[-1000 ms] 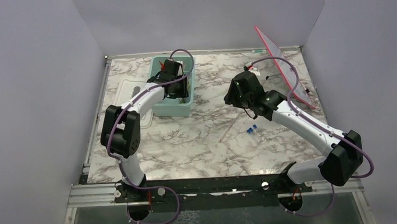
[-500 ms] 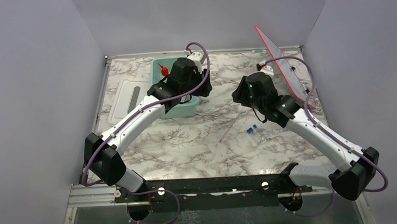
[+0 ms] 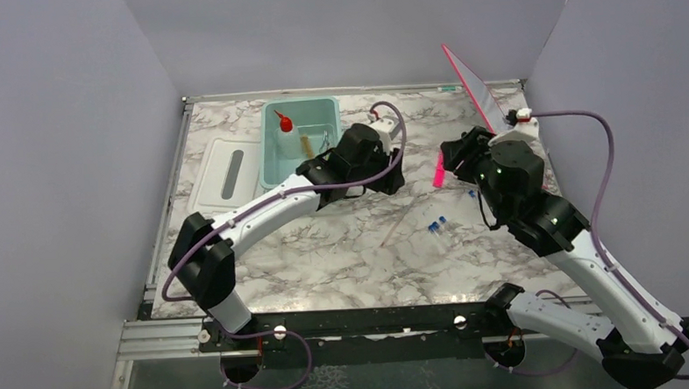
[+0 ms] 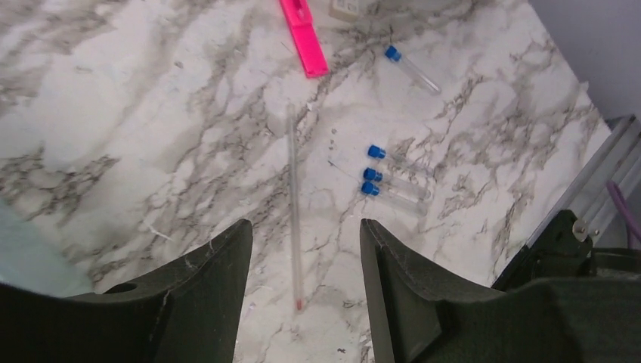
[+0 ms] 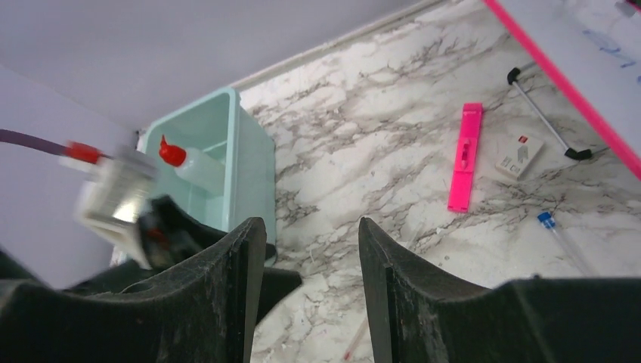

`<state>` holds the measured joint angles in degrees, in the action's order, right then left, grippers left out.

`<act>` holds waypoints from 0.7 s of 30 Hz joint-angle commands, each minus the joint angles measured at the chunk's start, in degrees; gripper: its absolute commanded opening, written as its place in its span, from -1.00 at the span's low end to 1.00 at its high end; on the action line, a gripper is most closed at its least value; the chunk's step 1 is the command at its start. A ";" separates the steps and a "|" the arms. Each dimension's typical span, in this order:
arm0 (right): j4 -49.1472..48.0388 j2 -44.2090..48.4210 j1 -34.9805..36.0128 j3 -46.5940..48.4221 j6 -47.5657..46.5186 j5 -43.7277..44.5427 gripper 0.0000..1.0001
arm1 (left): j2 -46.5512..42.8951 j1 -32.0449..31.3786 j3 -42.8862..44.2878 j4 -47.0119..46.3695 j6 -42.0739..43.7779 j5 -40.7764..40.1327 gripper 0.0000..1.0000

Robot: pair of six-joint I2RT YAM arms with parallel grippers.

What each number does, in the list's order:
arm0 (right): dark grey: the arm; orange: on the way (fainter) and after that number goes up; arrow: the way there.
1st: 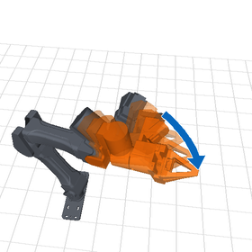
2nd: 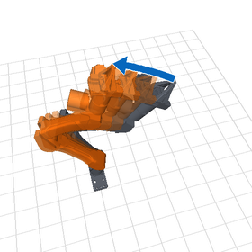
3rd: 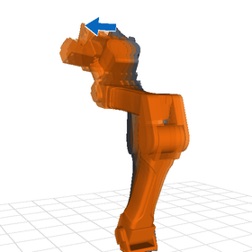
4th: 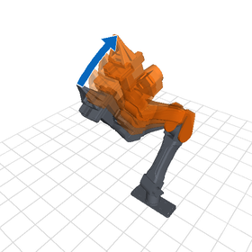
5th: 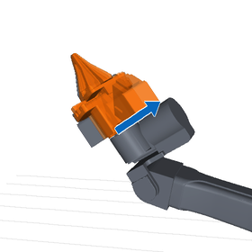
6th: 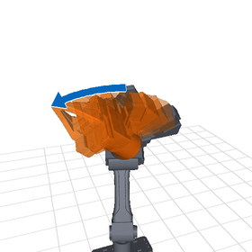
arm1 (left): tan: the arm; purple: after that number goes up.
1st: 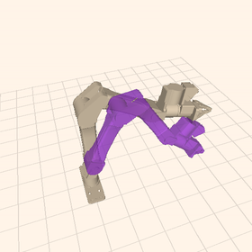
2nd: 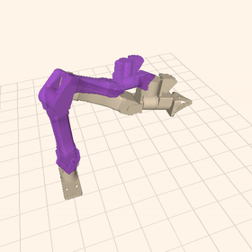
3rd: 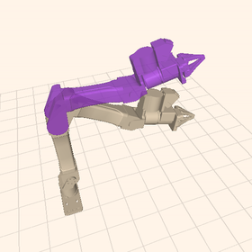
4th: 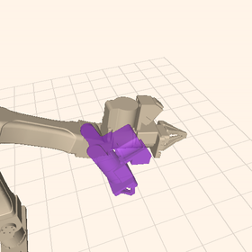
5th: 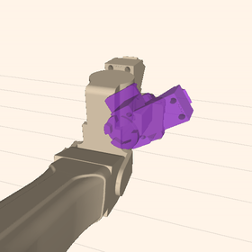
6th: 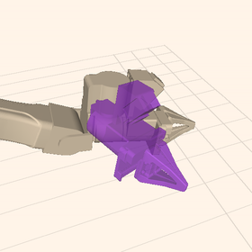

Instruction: Organize the chemistry lab equipment

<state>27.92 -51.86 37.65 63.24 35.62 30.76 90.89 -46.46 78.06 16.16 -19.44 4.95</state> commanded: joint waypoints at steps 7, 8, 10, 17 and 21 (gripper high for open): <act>-1.89 7.02 -0.12 -1.22 -1.02 8.06 0.06 | 17.07 -7.57 3.05 -0.02 1.98 -0.34 0.06; -1.50 7.23 -0.10 -1.32 -0.86 8.30 0.06 | 18.60 -7.71 4.51 1.93 2.11 -0.91 0.07; -0.77 7.75 -0.10 -1.49 -0.73 8.80 0.06 | 20.91 -7.77 6.51 4.64 2.30 -2.43 0.07; -0.42 9.14 -0.12 -2.76 -0.06 9.43 0.06 | 25.31 -7.94 8.25 7.14 3.39 -0.64 0.04; 0.26 9.11 -0.11 -2.90 0.58 9.08 0.06 | 27.80 -8.11 9.68 9.10 4.13 -0.69 -0.07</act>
<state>26.74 -43.24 37.65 60.82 35.11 38.00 115.74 -54.24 85.67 22.44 -16.82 4.47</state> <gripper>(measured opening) 0.529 0.492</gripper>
